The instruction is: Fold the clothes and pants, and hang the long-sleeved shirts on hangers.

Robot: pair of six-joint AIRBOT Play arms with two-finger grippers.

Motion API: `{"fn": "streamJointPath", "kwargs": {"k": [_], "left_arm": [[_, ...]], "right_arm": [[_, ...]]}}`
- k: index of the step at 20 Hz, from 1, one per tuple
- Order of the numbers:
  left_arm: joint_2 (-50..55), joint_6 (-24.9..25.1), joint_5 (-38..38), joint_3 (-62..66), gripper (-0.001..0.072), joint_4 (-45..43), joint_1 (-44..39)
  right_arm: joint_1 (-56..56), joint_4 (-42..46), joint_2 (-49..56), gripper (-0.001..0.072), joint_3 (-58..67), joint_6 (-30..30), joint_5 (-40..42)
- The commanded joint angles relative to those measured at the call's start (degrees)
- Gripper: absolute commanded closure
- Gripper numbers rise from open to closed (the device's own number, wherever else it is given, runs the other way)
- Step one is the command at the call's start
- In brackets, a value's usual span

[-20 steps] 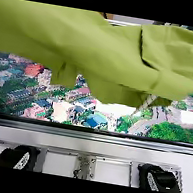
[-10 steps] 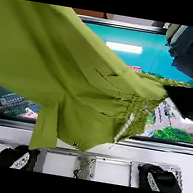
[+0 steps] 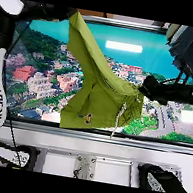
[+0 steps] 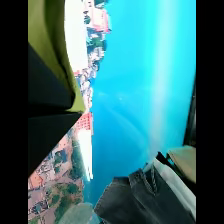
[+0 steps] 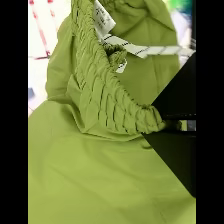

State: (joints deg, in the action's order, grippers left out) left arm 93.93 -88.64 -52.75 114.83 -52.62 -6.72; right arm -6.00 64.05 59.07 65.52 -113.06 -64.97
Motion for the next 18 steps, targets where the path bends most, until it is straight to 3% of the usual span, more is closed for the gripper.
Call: {"fn": "streamJointPath", "kwargs": {"k": [1,4,7,12,18], "left_arm": [[3.1,-0.76,0.92,-2.43,0.0701,0.11,0.17],[2.75,-0.81,-7.19,-2.64,0.0702,-0.37,1.53],[-0.85,-2.16,-13.18,-4.44,0.0702,-8.57,1.95],[-16.09,-2.21,-11.87,-27.63,0.0702,-12.28,1.73],[-30.49,-2.01,-2.36,-62.86,0.0701,-12.13,-2.93]], "right_arm": [[-0.02,2.45,5.4,0.069,-0.24,3.48,6.95],[-0.02,7.5,4.92,0.069,-0.2,3.8,6.4],[0.02,14.32,2.84,0.069,-0.2,3.82,1.68],[-0.04,16.52,-0.2,0.069,-4.15,8.13,-6.71],[-0.04,18.93,-3.8,0.069,-18.71,8.13,-1.29]]}}
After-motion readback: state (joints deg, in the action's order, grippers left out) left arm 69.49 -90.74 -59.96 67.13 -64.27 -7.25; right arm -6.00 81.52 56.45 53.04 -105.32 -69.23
